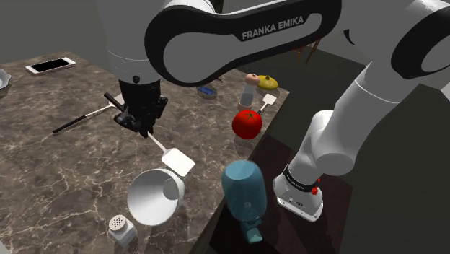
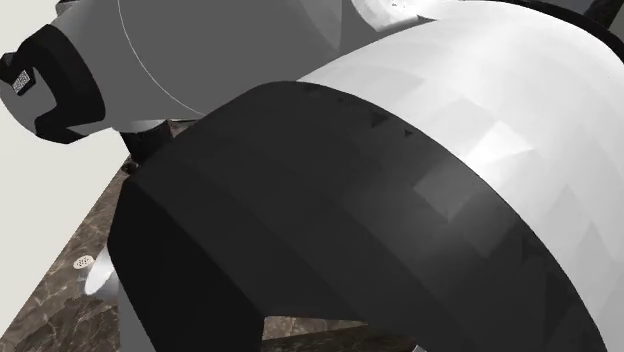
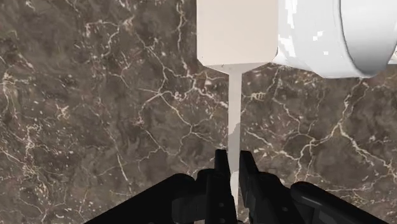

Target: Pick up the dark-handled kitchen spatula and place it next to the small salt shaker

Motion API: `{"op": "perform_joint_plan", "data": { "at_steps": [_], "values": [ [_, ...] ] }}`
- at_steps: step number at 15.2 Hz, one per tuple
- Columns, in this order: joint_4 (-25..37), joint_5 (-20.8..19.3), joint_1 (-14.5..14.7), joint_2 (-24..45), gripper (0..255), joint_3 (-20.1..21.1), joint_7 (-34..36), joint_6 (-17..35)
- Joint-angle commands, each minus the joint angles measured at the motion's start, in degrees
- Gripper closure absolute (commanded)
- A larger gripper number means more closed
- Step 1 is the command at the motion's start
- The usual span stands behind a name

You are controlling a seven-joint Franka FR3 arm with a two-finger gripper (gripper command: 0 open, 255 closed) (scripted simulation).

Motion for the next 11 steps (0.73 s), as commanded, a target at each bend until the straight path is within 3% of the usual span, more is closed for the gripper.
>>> {"op": "perform_joint_plan", "data": {
  "at_steps": [1,4,11],
  "values": [
    [1.9,-0.89,1.38,1.73,255,1.72,3.51,-0.42],
    [4.81,-2.44,3.47,4.41,255,3.99,8.34,-1.18],
    [0.57,-3.19,3.59,5.53,255,3.99,9.03,4.01]
  ]
}}
